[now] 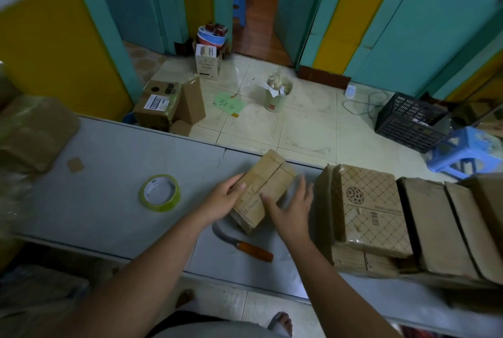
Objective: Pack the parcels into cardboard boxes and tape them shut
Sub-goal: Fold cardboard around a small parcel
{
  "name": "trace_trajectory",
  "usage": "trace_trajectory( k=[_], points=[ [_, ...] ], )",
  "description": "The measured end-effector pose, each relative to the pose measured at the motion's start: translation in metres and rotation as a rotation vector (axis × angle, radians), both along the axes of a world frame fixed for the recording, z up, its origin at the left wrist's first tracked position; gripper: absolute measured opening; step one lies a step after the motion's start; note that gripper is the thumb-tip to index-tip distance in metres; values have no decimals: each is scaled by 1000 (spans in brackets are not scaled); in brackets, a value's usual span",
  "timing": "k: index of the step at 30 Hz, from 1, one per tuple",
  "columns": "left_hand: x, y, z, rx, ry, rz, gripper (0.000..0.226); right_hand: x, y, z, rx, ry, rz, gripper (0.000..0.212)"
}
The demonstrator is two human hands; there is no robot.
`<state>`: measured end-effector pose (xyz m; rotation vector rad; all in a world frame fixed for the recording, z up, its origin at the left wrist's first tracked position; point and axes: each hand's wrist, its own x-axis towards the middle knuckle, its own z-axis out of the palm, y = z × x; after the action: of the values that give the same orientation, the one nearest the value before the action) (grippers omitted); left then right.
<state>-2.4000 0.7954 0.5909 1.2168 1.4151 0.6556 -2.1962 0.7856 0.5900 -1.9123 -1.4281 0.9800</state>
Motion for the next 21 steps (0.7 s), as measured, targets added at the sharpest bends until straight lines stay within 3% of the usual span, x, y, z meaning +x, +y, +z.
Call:
trace_trajectory(
  k=[3,8,13,17,21],
  points=[
    [3,-1,6,5,-17,34,43,2,2,-6,-77,318,-8,93],
    [20,-8,15,-74,-116,92,53,-3,25,14,15,328,-3,64],
    [32,-11,17,-22,-27,58,48,1,21,7,-57,246,163,39],
    [34,-8,28,2,18,95,51,0,11,2,-59,282,139,42],
    [31,-5,32,109,49,119,70,1,10,5,9,252,127,56]
  ],
)
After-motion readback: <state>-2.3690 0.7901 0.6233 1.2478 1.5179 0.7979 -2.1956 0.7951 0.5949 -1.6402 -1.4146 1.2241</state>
